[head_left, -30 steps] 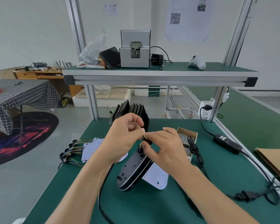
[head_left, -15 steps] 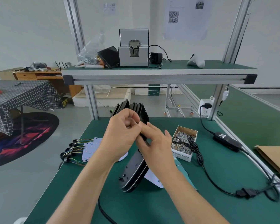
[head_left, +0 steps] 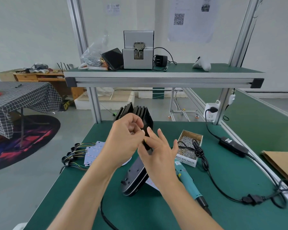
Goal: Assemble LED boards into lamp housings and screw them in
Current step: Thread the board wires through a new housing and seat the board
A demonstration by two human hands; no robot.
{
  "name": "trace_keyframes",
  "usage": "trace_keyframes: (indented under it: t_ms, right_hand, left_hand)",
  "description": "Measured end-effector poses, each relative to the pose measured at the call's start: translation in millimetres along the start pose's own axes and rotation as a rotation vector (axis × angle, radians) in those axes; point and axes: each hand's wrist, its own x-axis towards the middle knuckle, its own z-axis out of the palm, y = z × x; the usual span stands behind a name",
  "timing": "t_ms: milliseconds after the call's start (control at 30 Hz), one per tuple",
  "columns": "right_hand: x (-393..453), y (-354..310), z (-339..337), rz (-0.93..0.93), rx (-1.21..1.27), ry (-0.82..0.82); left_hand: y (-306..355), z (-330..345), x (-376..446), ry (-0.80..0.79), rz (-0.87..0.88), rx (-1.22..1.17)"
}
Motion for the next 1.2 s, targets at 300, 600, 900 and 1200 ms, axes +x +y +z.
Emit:
trace_keyframes:
  t_ms: [300, 600, 900, 1200]
  right_hand:
    - [-5.4, 7.9, 1.4, 0.02, -0.106, -0.023]
    - [-7.5, 10.3, 9.3, 0.041, -0.259, -0.068]
    - [-11.6, 15.5, 16.3, 0.006, -0.407, -0.05]
    - [-10.3, 20.7, 18.8, -0.015, -0.585, -0.076]
  left_hand:
    - [-2.4, -1.2, -1.0, -0.022, 0.013, 0.0]
    - [1.7, -3.8, -3.8, -0.014, -0.004, -0.016]
    - [4.2, -5.0, -4.7, -0.01, -0.003, -0.027]
    - [1.8, -6.0, -4.8, -0.006, 0.005, -0.012]
